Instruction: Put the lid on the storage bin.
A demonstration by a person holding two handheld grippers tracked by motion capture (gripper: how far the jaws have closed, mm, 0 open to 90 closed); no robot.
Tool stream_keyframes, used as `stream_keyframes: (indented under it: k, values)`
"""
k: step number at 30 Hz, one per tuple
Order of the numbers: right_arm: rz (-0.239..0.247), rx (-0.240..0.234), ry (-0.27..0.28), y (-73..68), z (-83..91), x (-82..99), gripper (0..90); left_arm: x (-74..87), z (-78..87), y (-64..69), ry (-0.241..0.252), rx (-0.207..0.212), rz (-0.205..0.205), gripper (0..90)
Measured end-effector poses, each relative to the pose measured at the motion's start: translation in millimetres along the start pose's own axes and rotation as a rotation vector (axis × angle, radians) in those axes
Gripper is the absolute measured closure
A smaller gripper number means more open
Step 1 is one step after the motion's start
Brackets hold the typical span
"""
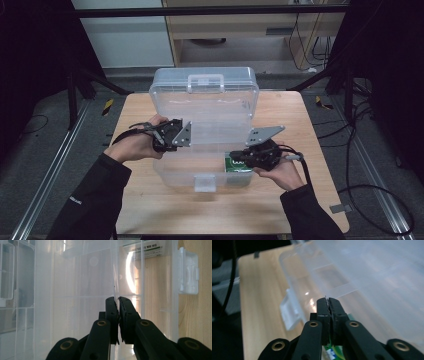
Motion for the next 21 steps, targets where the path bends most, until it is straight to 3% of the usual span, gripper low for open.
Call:
stream_keyframes:
  k: [7, 11, 21]
  values:
    - [-0.107, 0.064, 0.155, 22.9, 21.8, -7.4, 90.0, -0.8, -0.3, 2.3, -0.010, 0.014, 0.000, 85.4]
    - [-0.188, 0.120, 0.235, 45.1, 31.1, -14.0, 90.0, -0.8, -0.3, 2.6, -0.008, 0.006, 0.004, 85.2]
    - [-0.321, 0.184, 0.273, 86.9, 31.7, -14.4, 90.0, 0.0, -1.0, 3.8, 0.010, 0.012, 0.018, 84.7]
Point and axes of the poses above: each handheld gripper's, and its own axes: z roughly backward along the jaws, x roughly out of its underside, y roughly to its right, the point moved 9 cm from there along -z, roughly forward along the jaws, and after that the axes turned 12 degrees about -y, right-handed, at the moved point
